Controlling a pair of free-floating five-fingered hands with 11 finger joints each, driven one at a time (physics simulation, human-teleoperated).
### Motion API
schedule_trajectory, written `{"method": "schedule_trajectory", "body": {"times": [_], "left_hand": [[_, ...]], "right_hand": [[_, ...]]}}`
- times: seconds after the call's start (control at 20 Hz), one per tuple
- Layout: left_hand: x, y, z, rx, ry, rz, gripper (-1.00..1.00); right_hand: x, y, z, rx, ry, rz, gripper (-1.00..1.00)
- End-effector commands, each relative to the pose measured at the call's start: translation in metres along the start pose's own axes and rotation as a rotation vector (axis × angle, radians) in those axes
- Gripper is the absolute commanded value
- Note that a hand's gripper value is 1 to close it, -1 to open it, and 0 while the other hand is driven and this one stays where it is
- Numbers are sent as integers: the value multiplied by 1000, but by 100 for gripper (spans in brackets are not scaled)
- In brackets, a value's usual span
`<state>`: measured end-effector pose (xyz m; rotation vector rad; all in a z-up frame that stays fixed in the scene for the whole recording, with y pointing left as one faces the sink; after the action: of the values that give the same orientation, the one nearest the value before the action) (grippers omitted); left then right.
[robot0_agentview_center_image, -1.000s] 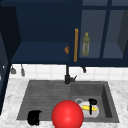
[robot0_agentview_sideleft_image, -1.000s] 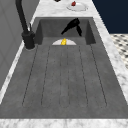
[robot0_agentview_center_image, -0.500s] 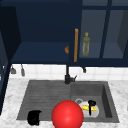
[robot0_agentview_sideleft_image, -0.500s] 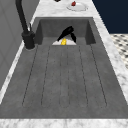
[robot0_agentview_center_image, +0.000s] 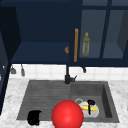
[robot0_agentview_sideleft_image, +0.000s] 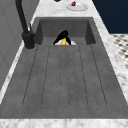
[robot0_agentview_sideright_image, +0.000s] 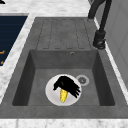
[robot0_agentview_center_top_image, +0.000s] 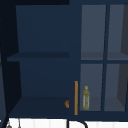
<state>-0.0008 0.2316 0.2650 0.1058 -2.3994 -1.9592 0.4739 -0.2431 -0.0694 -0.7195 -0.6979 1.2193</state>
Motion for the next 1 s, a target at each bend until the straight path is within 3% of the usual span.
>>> {"method": "schedule_trajectory", "body": {"times": [0.0,0.2,0.5,0.55,0.6,0.75,0.95], "left_hand": [[0,0,0,0,0,0,0],[0,0,0,0,0,0,0],[0,0,0,0,0,0,0],[0,0,0,0,0,0,0],[0,0,0,0,0,0,0],[0,0,0,0,0,0,0],[0,0,0,0,0,0,0]], "right_hand": [[1,5,-17,-3,8,12,-100],[0,14,-29,-8,12,21,-100],[-1,19,-36,7,17,-3,-100],[9,21,-33,7,28,-2,100],[25,20,-24,-30,31,31,100],[35,10,-13,-146,79,60,100],[35,9,1,-224,112,97,100]]}}
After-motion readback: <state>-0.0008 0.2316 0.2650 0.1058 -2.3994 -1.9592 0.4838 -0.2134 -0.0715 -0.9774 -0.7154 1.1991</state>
